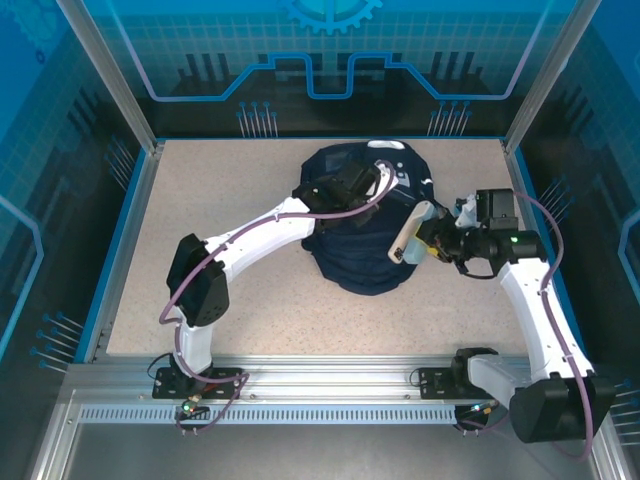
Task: Pack the student bag
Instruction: Open the student bag at the top-center of the table, then place the loose stationery in the student bag.
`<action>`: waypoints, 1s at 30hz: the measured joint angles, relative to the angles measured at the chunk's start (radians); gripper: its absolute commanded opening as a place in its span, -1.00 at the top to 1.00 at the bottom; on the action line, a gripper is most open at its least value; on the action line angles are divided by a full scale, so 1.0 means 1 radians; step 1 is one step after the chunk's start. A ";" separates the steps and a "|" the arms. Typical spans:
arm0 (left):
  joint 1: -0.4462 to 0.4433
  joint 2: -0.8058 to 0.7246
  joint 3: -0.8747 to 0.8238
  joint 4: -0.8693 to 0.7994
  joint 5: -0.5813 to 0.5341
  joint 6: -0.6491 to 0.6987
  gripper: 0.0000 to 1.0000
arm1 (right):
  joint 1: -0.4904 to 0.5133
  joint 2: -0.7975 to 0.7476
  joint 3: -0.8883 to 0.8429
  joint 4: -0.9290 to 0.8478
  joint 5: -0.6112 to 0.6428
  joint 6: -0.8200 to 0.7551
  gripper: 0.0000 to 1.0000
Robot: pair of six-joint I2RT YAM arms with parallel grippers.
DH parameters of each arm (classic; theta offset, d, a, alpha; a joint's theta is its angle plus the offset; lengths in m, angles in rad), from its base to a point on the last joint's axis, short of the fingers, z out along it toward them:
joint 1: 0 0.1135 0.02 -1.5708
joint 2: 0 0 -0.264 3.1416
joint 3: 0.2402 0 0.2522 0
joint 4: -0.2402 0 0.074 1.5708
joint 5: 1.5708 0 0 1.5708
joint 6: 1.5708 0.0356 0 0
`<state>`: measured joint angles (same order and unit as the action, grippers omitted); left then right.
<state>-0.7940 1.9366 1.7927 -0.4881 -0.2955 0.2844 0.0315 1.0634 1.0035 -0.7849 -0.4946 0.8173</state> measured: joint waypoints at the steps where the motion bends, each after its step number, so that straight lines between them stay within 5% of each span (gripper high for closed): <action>1: 0.000 0.000 0.008 -0.002 0.000 -0.014 0.95 | 0.014 0.009 -0.008 0.013 -0.012 0.014 0.42; 11: 0.000 0.000 0.039 -0.040 0.029 -0.100 0.96 | 0.116 0.146 -0.022 0.215 -0.061 0.170 0.45; 25: -0.001 0.008 0.164 -0.196 0.110 -0.241 1.00 | 0.167 0.309 -0.052 0.563 0.087 0.435 0.44; 30: -0.002 0.016 0.169 -0.212 0.126 -0.280 1.00 | 0.173 0.377 -0.041 0.652 0.083 0.462 0.07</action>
<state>-0.7956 1.9522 1.9614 -0.7002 -0.1699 0.0044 0.2047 1.4399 0.9623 -0.1329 -0.4118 1.2797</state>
